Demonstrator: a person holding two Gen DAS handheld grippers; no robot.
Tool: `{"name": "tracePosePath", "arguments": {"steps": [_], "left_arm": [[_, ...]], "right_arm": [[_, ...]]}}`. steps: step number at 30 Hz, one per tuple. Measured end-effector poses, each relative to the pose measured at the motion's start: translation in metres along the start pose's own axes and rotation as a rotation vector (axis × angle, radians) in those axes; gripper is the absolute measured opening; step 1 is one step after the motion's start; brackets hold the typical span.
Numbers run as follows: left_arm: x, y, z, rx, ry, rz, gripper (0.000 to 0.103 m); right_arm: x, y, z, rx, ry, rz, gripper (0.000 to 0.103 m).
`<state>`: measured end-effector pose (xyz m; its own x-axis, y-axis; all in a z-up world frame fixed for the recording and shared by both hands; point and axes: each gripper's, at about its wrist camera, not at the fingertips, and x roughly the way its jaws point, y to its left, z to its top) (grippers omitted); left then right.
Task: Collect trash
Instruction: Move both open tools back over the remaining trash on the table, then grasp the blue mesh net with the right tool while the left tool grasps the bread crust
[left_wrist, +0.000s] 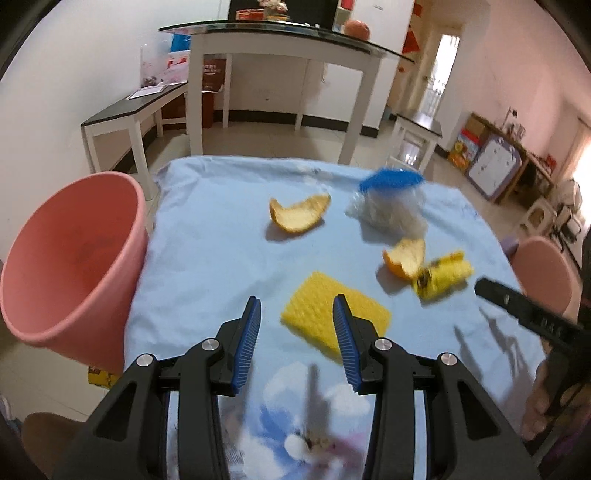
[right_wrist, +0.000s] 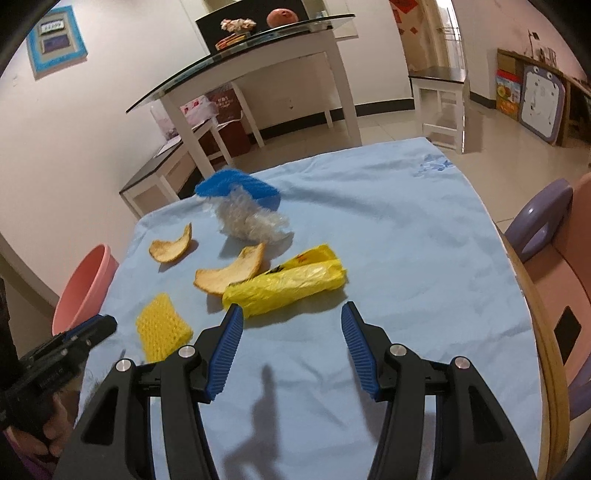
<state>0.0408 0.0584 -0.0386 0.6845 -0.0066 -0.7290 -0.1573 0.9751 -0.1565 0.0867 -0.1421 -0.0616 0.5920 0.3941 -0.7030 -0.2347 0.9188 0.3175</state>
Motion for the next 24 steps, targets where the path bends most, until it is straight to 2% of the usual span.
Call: {"name": "tracePosePath", "arguments": {"steps": [5,10,16,19,20,24], "left_arm": [[0.020,0.003,0.028,-0.003,-0.029,0.047,0.041],[0.061,0.012,0.049,-0.064,0.006,0.056,0.041],[0.091,0.013,0.058,-0.082,0.017,0.058,0.040],[0.098,0.014,0.057,-0.088,0.020,0.053,0.015],[0.100,0.016,0.056,-0.096,0.022,0.050,0.009],[0.092,0.022,0.056,-0.114,-0.009,0.033,0.005]], "right_arm": [[-0.001,-0.002,0.007,-0.004,-0.031,0.018,0.055],[0.000,-0.004,0.010,-0.007,-0.038,0.029,0.055],[0.000,0.003,0.025,-0.048,-0.062,0.045,0.055],[0.003,0.015,0.038,-0.082,-0.082,0.064,0.055],[0.004,0.019,0.044,-0.093,-0.088,0.074,0.055],[0.014,0.036,0.066,-0.127,-0.112,0.098,0.055]]}}
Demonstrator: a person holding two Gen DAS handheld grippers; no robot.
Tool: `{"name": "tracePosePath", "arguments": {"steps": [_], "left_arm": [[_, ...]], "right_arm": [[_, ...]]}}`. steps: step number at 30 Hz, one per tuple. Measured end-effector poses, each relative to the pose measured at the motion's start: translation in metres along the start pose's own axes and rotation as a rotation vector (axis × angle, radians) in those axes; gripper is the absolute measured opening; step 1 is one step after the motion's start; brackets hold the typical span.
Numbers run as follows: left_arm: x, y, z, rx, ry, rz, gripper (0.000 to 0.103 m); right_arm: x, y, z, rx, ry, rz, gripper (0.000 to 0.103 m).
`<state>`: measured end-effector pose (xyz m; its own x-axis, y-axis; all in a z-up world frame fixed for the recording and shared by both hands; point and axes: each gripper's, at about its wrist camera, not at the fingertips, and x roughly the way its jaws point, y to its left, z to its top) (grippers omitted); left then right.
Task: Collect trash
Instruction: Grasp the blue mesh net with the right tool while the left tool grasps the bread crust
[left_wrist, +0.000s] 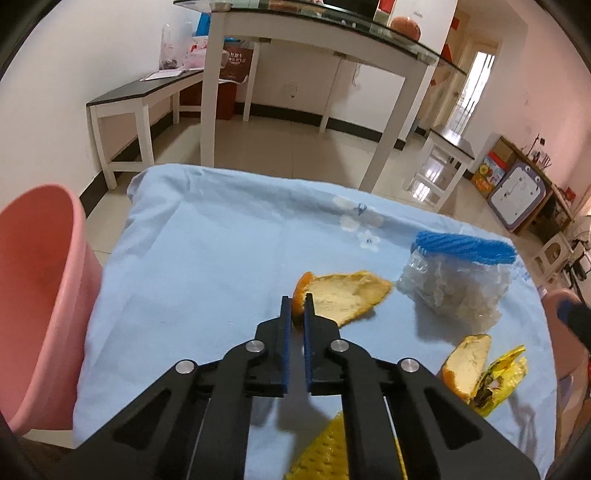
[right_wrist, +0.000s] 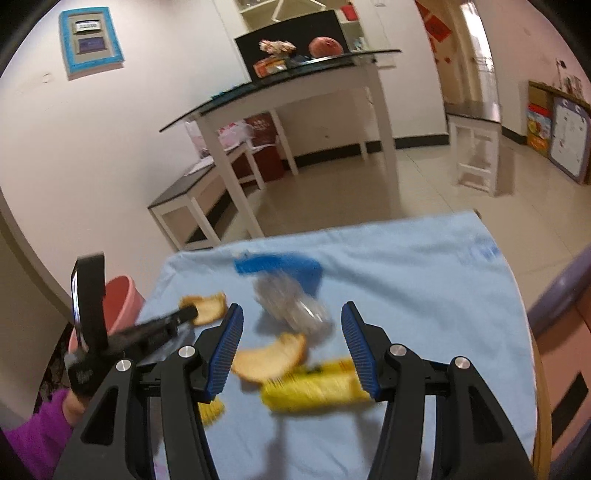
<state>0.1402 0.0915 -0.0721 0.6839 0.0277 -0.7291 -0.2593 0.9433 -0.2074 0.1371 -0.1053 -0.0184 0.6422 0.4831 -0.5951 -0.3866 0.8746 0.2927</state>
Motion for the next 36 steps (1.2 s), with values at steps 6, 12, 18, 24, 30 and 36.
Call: {"name": "tracePosePath", "arguments": {"steps": [6,12,18,24,30,36], "left_arm": [[-0.019,0.003,-0.005,-0.004,-0.031,-0.037,0.004],[-0.030,0.003,-0.010,-0.012,-0.032,-0.081,0.004],[-0.037,0.003,-0.015,-0.017,-0.032,-0.100,0.004],[-0.046,0.000,-0.016,-0.016,-0.049,-0.105,0.004],[-0.060,0.002,-0.019,-0.024,-0.066,-0.112,0.004],[-0.076,0.003,-0.024,-0.027,-0.074,-0.122,0.004]], "right_arm": [[0.034,0.012,0.019,-0.026,0.013,-0.009,0.055],[0.067,0.012,0.030,-0.011,0.045,-0.032,0.055],[0.085,0.008,0.022,0.011,0.109,-0.026,0.017],[0.067,0.008,0.017,0.014,0.066,-0.017,0.004],[0.033,0.007,0.013,0.027,0.009,0.010,0.004],[-0.007,0.000,0.005,0.099,-0.029,0.098,0.004]]}}
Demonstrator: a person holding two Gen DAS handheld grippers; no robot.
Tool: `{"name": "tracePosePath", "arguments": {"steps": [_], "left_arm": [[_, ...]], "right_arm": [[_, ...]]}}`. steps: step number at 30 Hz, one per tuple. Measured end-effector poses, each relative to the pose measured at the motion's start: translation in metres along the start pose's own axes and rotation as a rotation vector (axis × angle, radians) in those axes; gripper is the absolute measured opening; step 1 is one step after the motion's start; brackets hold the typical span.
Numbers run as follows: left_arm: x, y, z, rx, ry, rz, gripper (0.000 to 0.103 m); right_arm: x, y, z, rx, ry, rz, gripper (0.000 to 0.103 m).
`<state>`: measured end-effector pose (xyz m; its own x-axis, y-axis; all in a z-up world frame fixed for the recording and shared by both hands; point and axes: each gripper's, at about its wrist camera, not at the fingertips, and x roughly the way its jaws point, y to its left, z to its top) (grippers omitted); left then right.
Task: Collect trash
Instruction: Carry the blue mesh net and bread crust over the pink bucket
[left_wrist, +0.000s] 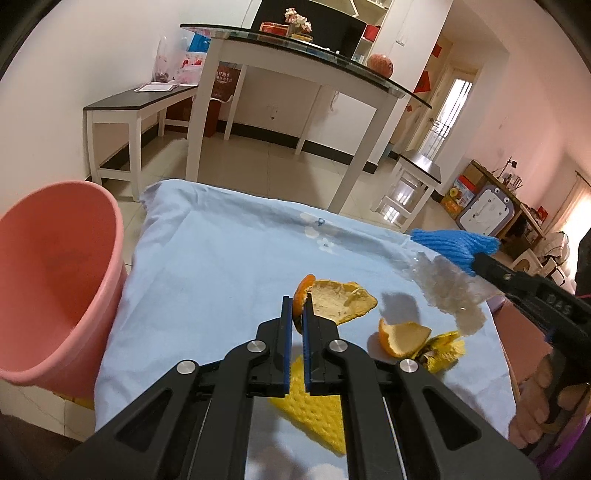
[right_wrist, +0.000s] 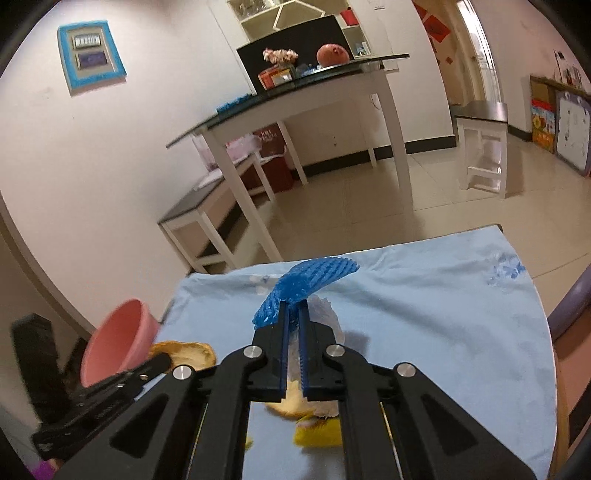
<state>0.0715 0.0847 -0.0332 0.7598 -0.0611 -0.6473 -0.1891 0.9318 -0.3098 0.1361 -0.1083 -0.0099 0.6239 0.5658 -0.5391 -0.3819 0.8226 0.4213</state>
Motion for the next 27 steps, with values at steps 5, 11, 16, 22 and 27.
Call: {"name": "tracePosePath", "arguments": {"steps": [5,11,16,22,27], "left_arm": [[-0.019,-0.002,-0.007,0.010,-0.012,-0.012,0.004],[-0.039,-0.003,-0.019,0.020,-0.021,-0.019,0.004],[-0.048,-0.005,-0.028,0.022,-0.018,-0.021,0.004],[-0.054,-0.009,-0.030,0.029,-0.020,-0.031,0.004],[-0.061,-0.008,-0.031,0.027,-0.031,-0.027,0.004]], "right_arm": [[-0.030,-0.005,-0.020,0.070,0.051,0.096,0.004],[-0.048,-0.005,-0.066,0.006,0.169,0.026,0.006],[-0.059,-0.008,-0.092,-0.005,0.228,-0.040,0.045],[-0.076,-0.008,-0.103,-0.023,0.238,-0.046,0.052],[-0.080,0.010,-0.100,-0.081,0.230,0.012,0.054]]}}
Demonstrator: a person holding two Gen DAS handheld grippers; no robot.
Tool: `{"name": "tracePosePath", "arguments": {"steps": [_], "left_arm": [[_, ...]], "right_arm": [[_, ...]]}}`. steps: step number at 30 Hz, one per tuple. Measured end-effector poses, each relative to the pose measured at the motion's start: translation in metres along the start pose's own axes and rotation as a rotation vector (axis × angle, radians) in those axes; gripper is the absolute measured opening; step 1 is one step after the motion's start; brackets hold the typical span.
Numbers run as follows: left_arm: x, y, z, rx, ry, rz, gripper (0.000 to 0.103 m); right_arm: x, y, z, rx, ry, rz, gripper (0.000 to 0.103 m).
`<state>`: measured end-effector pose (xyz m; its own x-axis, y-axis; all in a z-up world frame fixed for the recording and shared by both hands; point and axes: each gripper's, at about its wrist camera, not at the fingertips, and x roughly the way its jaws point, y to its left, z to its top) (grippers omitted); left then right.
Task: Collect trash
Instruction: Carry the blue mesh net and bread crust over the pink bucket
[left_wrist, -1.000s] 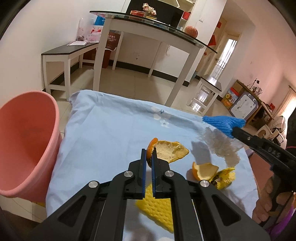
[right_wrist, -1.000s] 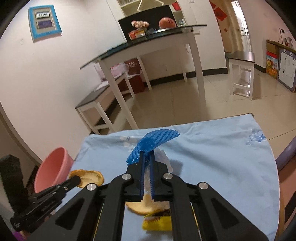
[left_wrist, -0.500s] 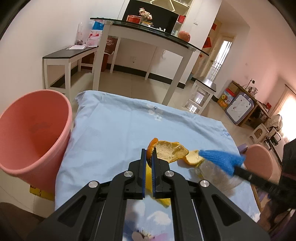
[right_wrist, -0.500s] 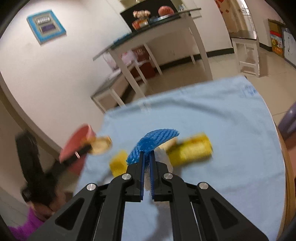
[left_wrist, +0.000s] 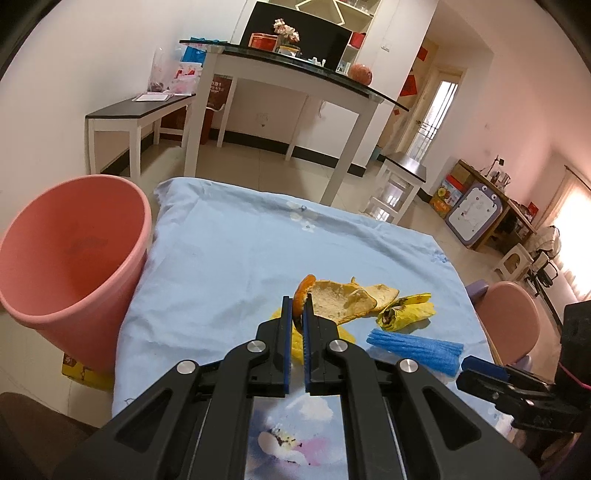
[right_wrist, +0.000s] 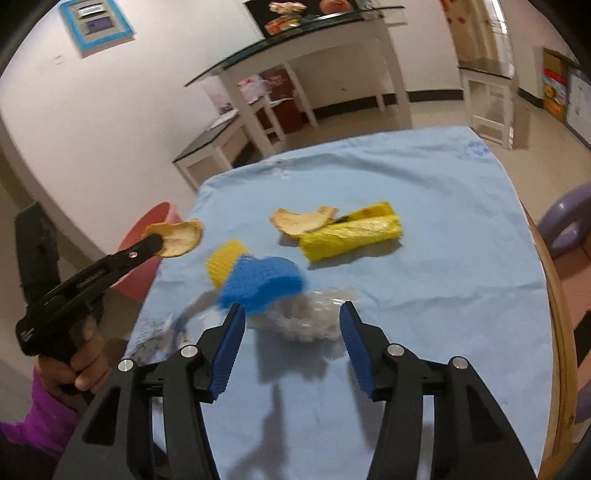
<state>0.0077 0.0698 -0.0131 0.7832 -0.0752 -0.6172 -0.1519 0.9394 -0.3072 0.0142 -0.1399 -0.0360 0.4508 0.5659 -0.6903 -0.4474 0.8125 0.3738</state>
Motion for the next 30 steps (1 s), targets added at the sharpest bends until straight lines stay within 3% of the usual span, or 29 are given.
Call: {"name": "tracePosePath", "arguments": {"steps": [7,12,16,22,23,25,27,30], "left_arm": [[-0.008,0.004,-0.004,-0.010,-0.008,0.005,0.004],[-0.010,0.007,-0.007,-0.016,-0.006,0.012,0.004],[-0.010,0.008,-0.007,-0.021,-0.006,0.015,0.004],[-0.008,0.010,-0.009,-0.028,0.005,0.018,0.004],[-0.007,0.010,-0.009,-0.027,0.006,0.019,0.004],[-0.006,0.009,-0.010,-0.024,0.006,0.019,0.004],[-0.006,0.010,-0.010,-0.025,0.005,0.020,0.004],[-0.006,0.011,-0.010,-0.034,0.002,0.020,0.004]], "right_arm": [[-0.008,0.020,0.010,-0.086,-0.042,-0.003,0.057],[0.000,0.025,0.023,-0.173,-0.074,-0.133,0.057],[0.021,-0.001,0.037,-0.108,-0.048,-0.180,0.057],[0.061,-0.017,0.042,-0.042,0.026,-0.163,0.057],[0.066,-0.019,0.042,-0.038,0.033,-0.162,0.054],[0.078,-0.022,0.042,-0.023,0.058,-0.164,0.037],[0.081,-0.023,0.041,-0.006,0.072,-0.152,0.006],[0.072,-0.021,0.040,-0.011,0.034,-0.128,0.004]]}}
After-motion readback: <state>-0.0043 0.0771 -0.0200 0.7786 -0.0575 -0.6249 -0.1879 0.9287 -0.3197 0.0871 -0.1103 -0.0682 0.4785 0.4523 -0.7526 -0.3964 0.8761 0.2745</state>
